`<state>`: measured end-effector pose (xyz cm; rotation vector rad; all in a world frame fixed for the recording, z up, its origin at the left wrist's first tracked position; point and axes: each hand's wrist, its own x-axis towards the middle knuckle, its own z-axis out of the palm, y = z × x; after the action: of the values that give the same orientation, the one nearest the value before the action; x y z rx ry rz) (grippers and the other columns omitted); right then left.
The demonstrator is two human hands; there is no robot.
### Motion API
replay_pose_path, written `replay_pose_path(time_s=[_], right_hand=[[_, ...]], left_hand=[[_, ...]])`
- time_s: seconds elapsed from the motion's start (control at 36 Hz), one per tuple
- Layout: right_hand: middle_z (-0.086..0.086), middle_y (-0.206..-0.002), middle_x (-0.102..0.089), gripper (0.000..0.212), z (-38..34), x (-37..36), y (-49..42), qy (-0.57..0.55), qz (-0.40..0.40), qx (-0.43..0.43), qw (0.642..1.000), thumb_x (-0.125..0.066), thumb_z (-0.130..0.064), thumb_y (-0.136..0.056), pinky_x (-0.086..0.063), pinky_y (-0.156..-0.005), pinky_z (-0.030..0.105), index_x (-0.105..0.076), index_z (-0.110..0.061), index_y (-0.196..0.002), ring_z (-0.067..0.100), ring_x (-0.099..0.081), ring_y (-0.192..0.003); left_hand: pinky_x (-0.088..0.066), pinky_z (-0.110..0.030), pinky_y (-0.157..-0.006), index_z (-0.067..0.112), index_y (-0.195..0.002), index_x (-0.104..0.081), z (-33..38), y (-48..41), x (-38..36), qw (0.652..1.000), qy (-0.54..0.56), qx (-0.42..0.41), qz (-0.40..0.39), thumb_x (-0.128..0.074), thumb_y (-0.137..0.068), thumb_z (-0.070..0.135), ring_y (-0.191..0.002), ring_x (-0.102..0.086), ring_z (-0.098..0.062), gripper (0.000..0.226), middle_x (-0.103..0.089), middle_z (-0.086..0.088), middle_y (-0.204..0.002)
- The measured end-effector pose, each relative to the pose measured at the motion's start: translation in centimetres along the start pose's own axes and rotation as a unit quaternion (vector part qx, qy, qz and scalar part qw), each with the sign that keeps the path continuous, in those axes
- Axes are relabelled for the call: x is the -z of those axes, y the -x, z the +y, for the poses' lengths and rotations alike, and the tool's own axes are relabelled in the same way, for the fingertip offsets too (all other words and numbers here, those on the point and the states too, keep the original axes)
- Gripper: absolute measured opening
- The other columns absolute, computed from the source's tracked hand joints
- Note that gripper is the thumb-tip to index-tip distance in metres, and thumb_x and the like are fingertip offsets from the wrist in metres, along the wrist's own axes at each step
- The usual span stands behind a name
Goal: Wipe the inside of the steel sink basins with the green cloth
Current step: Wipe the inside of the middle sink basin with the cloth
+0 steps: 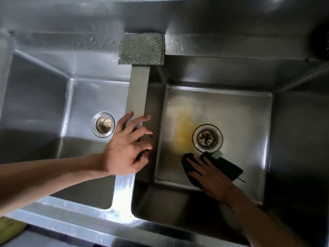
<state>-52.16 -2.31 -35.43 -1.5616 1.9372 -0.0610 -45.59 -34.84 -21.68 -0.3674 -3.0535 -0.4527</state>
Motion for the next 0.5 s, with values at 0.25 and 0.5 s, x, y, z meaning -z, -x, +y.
replay_pose_path(time_s=[0.25,0.5], right_hand=[[0.012,-0.158,-0.032,0.072,-3.9,0.8,-8.6,-0.054,0.093,0.032,0.994,-0.082,-0.015,-0.063,-0.026,-0.117,0.052,-0.056,-0.023,-0.13,0.036,-0.025,-0.147],[0.01,-0.163,-0.021,0.073,-4.6,0.8,-7.5,-0.128,0.109,-0.091,0.982,-0.073,-0.007,-0.069,-0.011,-0.121,0.05,-0.051,-0.024,-0.137,0.035,-0.007,-0.151]], left_hand=[[-0.023,-0.063,-0.121,0.023,-0.079,-0.072,0.0,0.0,0.0,1.0,0.006,0.001,-0.002,-0.069,-0.072,0.027,-0.145,-0.046,-0.033,0.009,-0.07,-0.003,-0.11],[-0.026,-0.064,-0.12,0.023,-0.08,-0.072,0.2,-0.1,0.2,1.0,0.0,0.002,-0.006,-0.068,-0.073,0.027,-0.143,-0.049,-0.036,0.009,-0.07,-0.003,-0.11]])
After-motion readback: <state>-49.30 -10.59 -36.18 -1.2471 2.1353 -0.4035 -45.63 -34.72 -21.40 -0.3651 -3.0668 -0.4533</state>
